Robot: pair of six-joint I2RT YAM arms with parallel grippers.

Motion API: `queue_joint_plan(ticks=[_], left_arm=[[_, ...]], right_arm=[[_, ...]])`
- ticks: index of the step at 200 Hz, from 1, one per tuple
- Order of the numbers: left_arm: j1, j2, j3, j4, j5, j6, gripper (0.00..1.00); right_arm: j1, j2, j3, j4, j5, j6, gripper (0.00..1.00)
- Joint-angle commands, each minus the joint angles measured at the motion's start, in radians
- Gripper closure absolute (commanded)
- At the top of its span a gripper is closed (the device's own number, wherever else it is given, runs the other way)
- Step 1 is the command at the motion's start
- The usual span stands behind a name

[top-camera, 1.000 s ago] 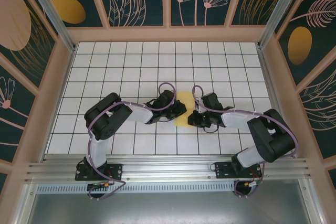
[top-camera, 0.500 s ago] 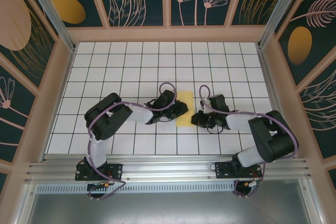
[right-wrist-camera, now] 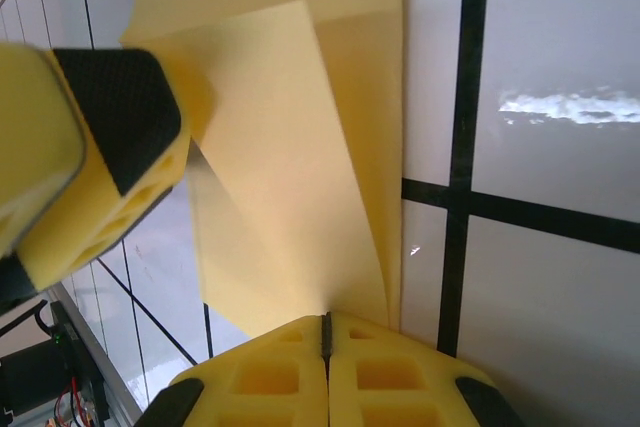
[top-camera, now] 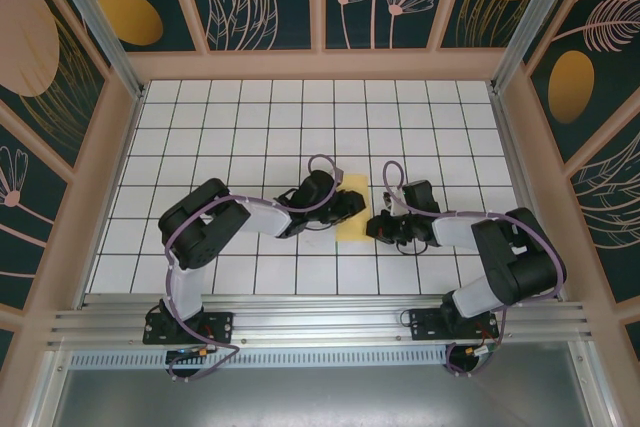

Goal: Fold a paper plane with a square sheet of paper (pick it up from the middle)
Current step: Fold the triangle a second time at the center of the table.

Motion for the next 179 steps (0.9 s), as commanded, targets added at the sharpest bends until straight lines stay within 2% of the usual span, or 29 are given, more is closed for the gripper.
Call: queue_joint_plan(ticks=[1,36,80,116,149,179], left_arm=[[-0.014,0.012,-0.015,0.053,0.027,-0.018,0.68],[-0.014,0.042,-0.025,0.044,0.011,-0.027,0.68],[-0.014,0.021,-0.036,-0.083,-0.152,-0.017,0.69],[-0.013,0.04,-0.019,-0.125,-0.192,-0.025,0.7],[-0.011,0.006,-0.032,-0.218,-0.301,-0.047,0.75],[-0.001,-0.006,-0.017,-0.294,-0.35,-0.063,0.77]], right_arm=[[-0.004,0.035,-0.039,-0.072,0.048,0.012,0.94],[-0.004,0.04,-0.039,-0.073,0.063,0.015,0.96],[-0.004,0.033,-0.032,-0.099,0.078,0.0,0.98],[-0.003,0.035,-0.021,-0.132,0.094,-0.018,0.99],[-0.003,0.028,-0.016,-0.158,0.117,-0.032,1.0],[-0.002,0.033,-0.018,-0.158,0.121,-0.04,1.0]])
